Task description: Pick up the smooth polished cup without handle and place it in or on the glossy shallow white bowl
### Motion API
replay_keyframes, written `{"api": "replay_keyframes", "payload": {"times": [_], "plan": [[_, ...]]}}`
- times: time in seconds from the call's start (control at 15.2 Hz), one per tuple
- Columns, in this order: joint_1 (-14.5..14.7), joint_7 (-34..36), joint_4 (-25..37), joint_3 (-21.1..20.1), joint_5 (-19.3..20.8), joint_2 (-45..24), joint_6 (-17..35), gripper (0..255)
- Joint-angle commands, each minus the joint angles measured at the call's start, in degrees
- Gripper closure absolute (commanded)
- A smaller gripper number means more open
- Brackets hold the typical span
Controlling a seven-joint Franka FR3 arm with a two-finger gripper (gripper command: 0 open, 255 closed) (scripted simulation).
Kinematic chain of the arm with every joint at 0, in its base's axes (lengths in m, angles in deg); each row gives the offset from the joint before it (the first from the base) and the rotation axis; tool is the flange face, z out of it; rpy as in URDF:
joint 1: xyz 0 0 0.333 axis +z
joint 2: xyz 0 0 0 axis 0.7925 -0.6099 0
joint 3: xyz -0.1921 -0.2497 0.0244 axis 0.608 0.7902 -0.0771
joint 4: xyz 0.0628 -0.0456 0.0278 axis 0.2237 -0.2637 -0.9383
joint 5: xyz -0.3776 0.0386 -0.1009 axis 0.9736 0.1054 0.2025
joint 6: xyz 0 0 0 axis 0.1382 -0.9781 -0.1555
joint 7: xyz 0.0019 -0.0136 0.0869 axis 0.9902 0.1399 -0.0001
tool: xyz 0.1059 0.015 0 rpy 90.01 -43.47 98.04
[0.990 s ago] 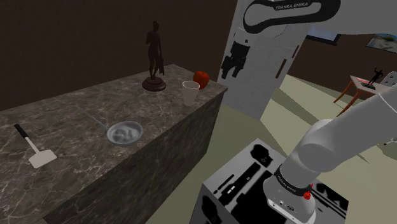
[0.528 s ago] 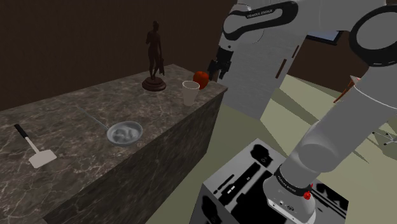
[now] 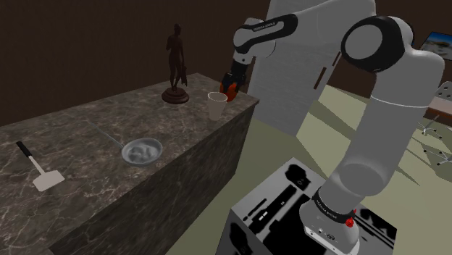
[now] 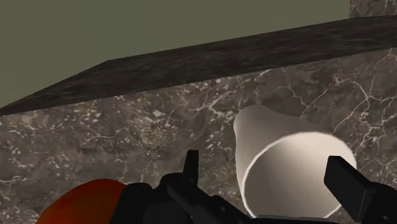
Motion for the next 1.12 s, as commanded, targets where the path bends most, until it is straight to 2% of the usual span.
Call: {"api": "replay_keyframes", "payload": {"times": [0.0, 0.13, 0.59, 1.06], "plan": [[-0.4, -0.8, 4.6, -0.2, -1.1, -4.7, 0.1, 0], [-0.6, -1.1, 7.1, -0.4, -1.6, -7.1, 0.0, 0], [-0.4, -1.7, 4.8, -0.9, -2.4, -9.6, 4.7, 0], [-0.4, -1.7, 4.8, -0.9, -2.4, -9.6, 4.7, 0]]}}
